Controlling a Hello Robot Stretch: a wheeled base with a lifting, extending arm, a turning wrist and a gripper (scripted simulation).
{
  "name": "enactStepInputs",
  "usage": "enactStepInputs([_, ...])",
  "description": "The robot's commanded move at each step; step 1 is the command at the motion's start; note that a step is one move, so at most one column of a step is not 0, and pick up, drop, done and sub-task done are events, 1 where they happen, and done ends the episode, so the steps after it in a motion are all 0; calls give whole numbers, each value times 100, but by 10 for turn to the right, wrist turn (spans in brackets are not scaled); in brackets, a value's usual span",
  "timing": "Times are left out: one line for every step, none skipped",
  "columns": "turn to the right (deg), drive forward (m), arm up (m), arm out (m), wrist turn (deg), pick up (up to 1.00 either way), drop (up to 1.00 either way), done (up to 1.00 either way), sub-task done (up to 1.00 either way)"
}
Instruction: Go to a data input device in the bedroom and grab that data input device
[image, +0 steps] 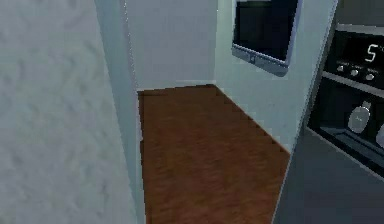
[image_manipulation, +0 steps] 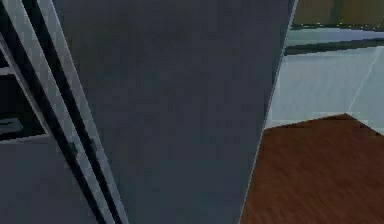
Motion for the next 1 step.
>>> enactStepInputs([0,50,0,0,0,0,0,0,0])
